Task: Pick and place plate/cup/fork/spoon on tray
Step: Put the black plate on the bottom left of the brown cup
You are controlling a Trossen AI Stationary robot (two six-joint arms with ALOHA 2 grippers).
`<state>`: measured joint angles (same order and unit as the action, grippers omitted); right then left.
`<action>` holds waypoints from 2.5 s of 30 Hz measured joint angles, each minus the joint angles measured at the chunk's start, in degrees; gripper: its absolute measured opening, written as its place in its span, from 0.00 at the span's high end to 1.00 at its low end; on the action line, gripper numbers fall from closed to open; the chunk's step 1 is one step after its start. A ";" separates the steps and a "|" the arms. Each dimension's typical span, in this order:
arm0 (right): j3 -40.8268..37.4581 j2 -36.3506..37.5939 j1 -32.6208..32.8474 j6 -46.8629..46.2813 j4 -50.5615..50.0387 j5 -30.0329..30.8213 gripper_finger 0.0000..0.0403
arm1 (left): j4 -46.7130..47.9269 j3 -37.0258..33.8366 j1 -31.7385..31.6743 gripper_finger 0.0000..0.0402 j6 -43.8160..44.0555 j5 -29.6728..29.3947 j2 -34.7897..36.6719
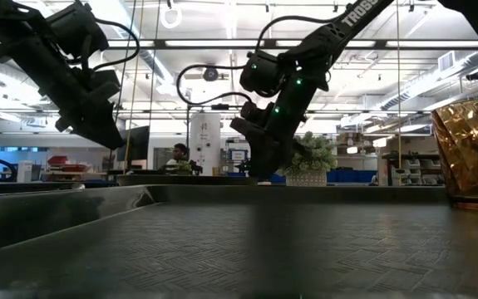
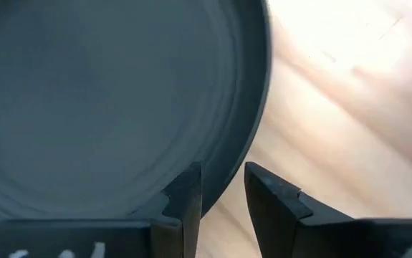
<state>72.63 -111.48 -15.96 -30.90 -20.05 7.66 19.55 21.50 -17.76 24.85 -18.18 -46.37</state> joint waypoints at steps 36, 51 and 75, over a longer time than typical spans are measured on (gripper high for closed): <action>-1.72 0.00 -3.70 2.54 2.75 -2.00 0.97 | 0.00 0.00 -0.02 0.65 -0.01 0.03 0.00; 1.01 0.07 -1.51 4.12 2.21 -1.06 0.97 | 0.00 0.00 -0.02 0.65 0.01 0.03 0.00; 7.23 0.23 -1.71 26.34 -9.34 -17.88 0.98 | 0.04 0.00 0.00 0.65 -0.62 0.47 0.02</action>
<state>79.86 -111.25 -17.67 -4.56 -29.39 -10.22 19.59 21.50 -17.76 24.23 -17.72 -46.35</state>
